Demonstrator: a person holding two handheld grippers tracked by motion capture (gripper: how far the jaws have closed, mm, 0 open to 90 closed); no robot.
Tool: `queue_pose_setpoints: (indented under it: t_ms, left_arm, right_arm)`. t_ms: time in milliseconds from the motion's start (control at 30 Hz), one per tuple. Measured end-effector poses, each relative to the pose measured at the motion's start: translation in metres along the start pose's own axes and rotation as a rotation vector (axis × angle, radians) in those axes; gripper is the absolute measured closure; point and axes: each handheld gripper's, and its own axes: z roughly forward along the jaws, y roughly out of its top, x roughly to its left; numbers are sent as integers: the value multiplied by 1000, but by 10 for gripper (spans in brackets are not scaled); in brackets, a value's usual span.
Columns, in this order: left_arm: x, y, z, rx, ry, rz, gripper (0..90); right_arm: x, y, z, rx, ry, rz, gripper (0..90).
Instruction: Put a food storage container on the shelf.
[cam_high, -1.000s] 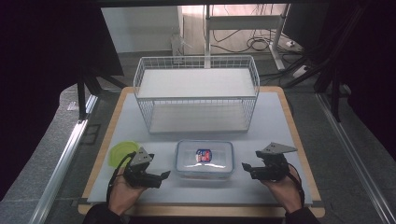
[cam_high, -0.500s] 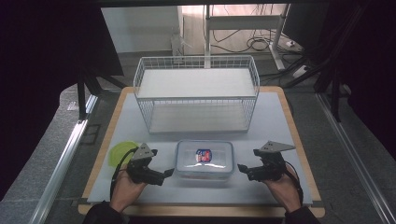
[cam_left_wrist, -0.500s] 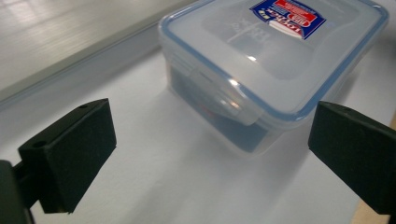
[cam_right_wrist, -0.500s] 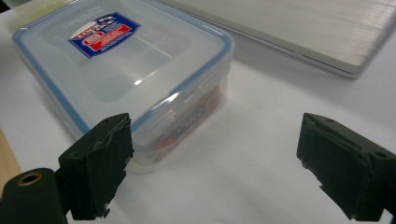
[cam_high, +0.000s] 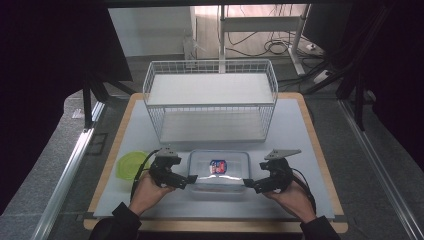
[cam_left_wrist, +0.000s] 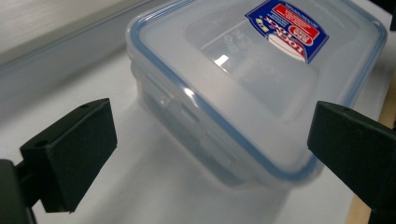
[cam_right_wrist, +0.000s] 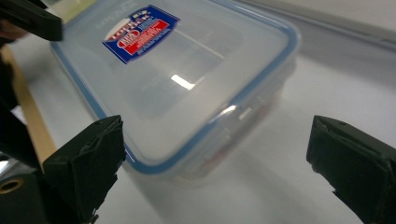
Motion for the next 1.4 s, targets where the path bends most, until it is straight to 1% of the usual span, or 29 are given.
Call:
queue_pose_setpoints:
  t_ms: [33,67,100,167,200,233,267,300,333,367,400,500,533,567,633,700,767,867,900,933,967,1067,1133,1167,1233,1267,1300,1400]
  left_arm:
    - [1,1,3,6,-26,-5,8]
    - [2,2,6,9,-50,-11,8]
    - [3,3,9,13,-65,-18,6]
    - [6,6,13,29,-98,-29,3]
    - [7,6,15,31,-109,-43,0]
    - [9,7,16,31,-120,-52,0]
    - [10,6,18,35,-145,-61,0]
    - [11,6,20,43,-167,-76,0]
    - [13,6,21,40,-176,-90,0]
    - [14,5,21,34,-181,-87,0]
    - [15,4,21,30,-187,-85,0]
    - [16,2,22,25,-197,-98,0]
    - [16,2,22,27,-199,-103,0]
    - [15,2,22,35,-201,-104,0]
    - [13,1,20,51,-202,-110,0]
    - [12,0,17,50,-199,-116,23]
    - [10,-1,15,52,-196,-115,48]
    - [9,-3,9,38,-186,-120,101]
    - [8,-4,6,28,-180,-114,133]
    - [7,-5,4,26,-176,-108,173]
    - [5,-6,2,24,-170,-99,173]
    - [-2,-10,-2,17,-154,-83,200]
    - [-5,-14,-6,10,-152,-66,229]
    - [-5,-16,-9,0,-156,-74,252]
    - [-3,-20,-15,-33,-180,-111,343]
    - [-3,-23,-17,-43,-188,-115,385]
    - [-3,-25,-19,-52,-193,-121,411]
    - [-7,-27,-20,-65,-177,-139,432]
  right_arm:
    - [-2,2,6,19,25,24,48]
    - [-2,2,6,19,25,24,48]
    - [-3,3,9,28,35,31,48]
    - [-6,4,14,29,62,52,61]
    - [-7,5,17,34,74,61,62]
    - [-9,6,20,38,96,75,62]
    - [-12,7,25,53,136,110,61]
    - [-12,7,25,53,136,110,61]
    - [-13,8,28,61,157,124,60]
    - [-14,9,31,68,175,135,47]
    - [-15,10,34,77,177,148,27]
    - [-17,13,38,82,180,170,21]
    - [-18,13,37,88,181,180,49]
    - [-18,13,37,88,181,180,49]
    - [-20,13,32,92,188,186,117]
    - [-22,11,26,87,200,198,184]
    - [-23,9,24,83,213,219,208]
    - [-21,7,20,86,217,221,246]
    - [-20,6,19,84,216,217,262]
    - [-18,3,14,73,221,214,304]
    - [-18,3,14,73,221,214,304]
    - [-15,0,10,68,221,211,349]
    - [-12,0,7,70,212,191,374]
    - [-10,-1,5,64,207,187,393]
    - [-9,-3,1,44,206,185,436]
    - [-9,-3,-2,30,207,184,461]
    - [-9,-3,-3,18,209,183,480]
    - [-8,-5,-4,9,211,198,492]
